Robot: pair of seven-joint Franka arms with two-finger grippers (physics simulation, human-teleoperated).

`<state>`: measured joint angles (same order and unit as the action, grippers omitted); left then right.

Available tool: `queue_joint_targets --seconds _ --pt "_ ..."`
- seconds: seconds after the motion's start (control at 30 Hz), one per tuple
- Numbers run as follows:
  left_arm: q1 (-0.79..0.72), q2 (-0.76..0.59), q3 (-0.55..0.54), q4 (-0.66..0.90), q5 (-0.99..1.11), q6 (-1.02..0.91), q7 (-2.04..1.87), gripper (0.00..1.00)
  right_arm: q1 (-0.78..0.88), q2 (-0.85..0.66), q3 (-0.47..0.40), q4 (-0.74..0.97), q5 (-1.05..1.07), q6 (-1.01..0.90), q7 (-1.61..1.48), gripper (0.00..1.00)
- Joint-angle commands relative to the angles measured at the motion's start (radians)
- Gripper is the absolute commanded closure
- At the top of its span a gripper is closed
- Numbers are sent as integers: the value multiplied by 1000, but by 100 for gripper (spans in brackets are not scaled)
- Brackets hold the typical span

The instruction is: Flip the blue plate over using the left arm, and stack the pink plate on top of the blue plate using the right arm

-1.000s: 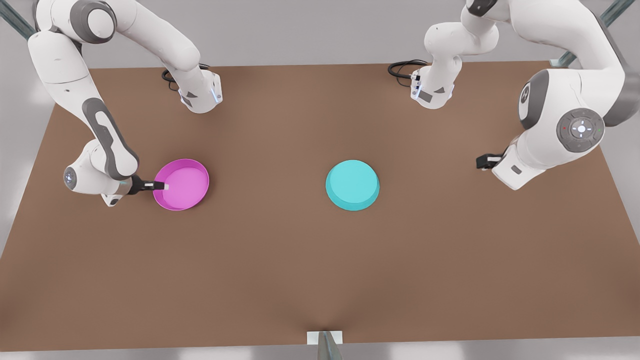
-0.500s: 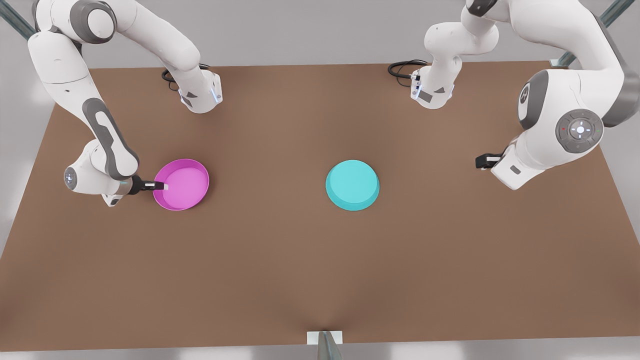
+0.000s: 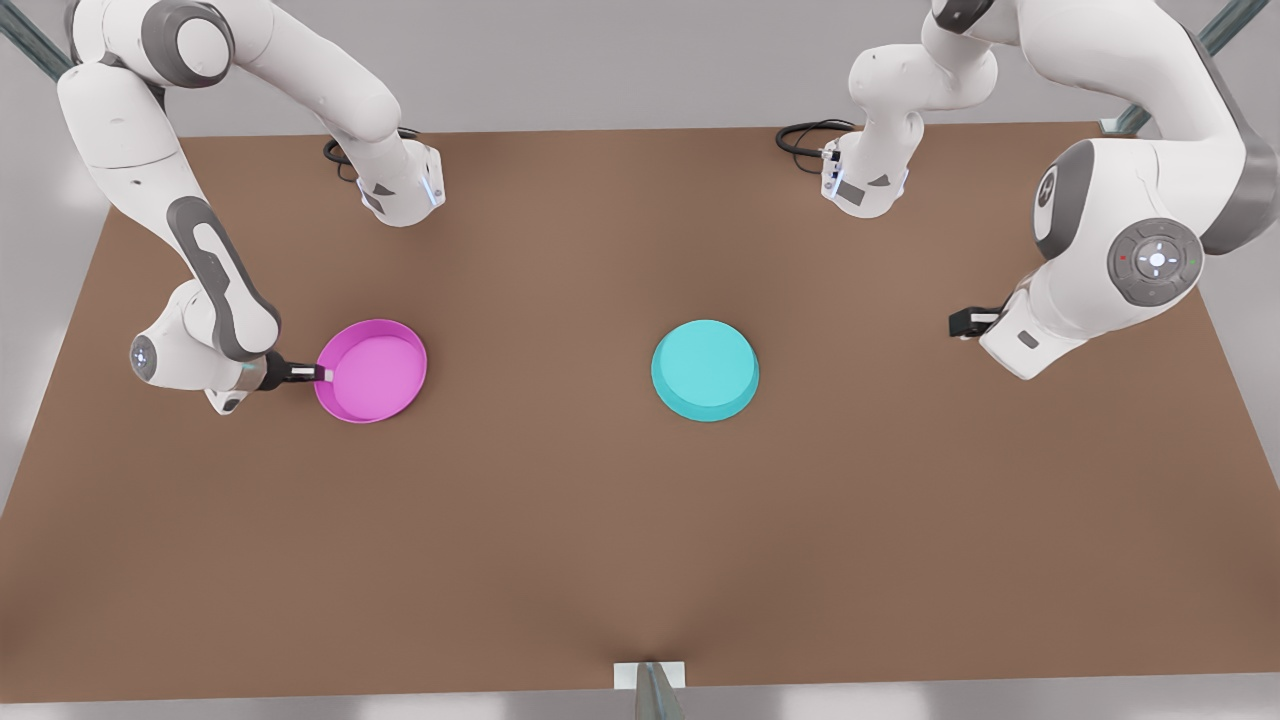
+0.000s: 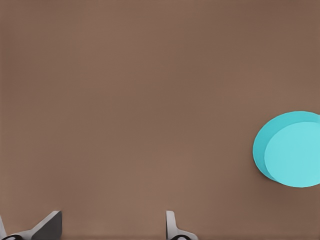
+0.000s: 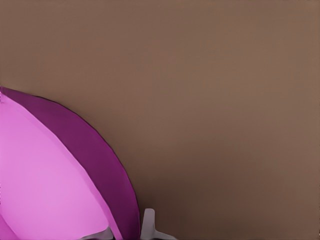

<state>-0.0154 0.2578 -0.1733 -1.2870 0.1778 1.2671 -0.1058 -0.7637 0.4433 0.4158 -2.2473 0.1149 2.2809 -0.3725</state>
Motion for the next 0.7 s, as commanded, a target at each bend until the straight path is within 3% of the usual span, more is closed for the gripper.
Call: queue_joint_targets --seconds 0.0,0.33,0.67 --pt "0 0 0 0 2 0 0 0 0 0 0 0 -1 0 0 79" --pt "0 1 0 2 2 0 0 0 4 0 1 9 -1 -4 0 79" --pt "0 1 -2 3 2 0 -2 0 15 -2 75 55 97 -67 6 79"
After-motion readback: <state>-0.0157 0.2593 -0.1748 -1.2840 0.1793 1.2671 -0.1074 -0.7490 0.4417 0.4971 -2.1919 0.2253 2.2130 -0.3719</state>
